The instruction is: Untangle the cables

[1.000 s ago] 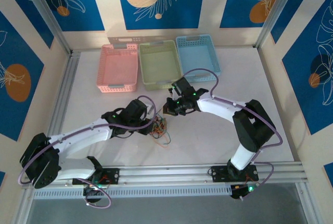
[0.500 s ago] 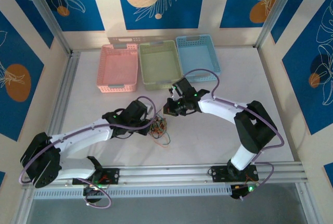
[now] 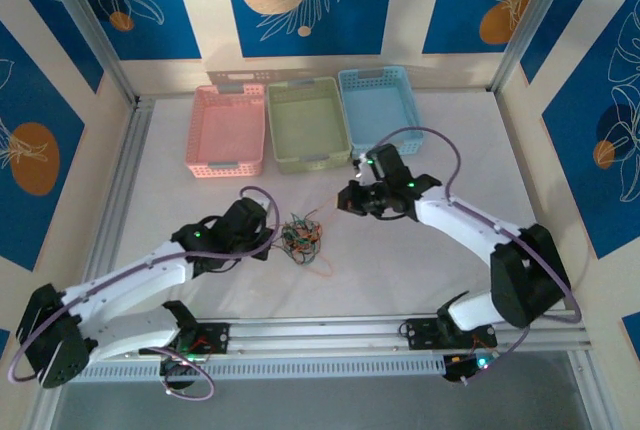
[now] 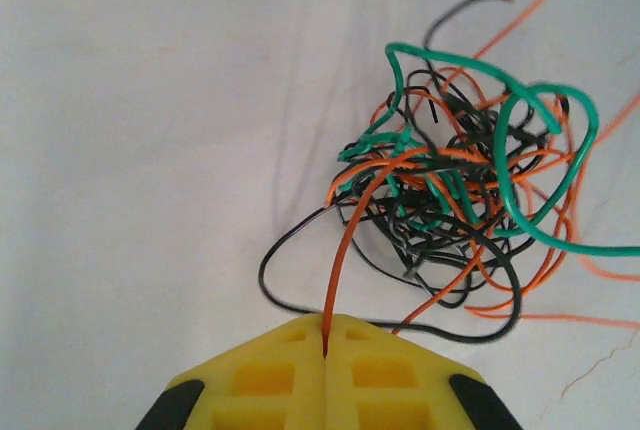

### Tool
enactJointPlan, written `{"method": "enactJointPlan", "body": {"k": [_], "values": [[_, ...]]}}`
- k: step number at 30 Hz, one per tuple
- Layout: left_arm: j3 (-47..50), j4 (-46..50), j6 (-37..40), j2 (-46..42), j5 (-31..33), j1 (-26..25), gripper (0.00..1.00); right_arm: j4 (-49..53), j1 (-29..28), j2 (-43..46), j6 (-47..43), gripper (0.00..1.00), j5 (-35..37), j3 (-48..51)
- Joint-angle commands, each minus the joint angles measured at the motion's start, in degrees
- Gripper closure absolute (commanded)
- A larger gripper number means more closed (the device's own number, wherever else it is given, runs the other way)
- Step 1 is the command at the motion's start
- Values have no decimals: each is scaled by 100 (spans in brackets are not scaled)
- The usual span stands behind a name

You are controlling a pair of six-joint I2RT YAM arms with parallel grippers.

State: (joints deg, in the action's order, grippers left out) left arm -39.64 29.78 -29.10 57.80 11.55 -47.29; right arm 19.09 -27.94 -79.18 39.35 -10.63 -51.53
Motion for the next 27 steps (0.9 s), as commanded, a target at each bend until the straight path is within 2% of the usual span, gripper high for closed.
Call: {"method": "enactJointPlan", "body": {"k": [1,6,12,21,27], "values": [[-63,561,-188,-518,508,0,100,310,661,423,-301,100,-217,323],[-287,1141,-287,-1104,917,8,100,524,1662,799,-507,100,-430,661],[-466,1556,-332,-1685,1296,8,100,559,2419,982,-560,100,-464,932],[-836,1938,-400,-2043,1613,8,100,618,3097,1190,-396,100,5,1088],[-1498,2372,-181,-2234,1932,9,100,580,3159,1065,-385,100,189,1140]]}}
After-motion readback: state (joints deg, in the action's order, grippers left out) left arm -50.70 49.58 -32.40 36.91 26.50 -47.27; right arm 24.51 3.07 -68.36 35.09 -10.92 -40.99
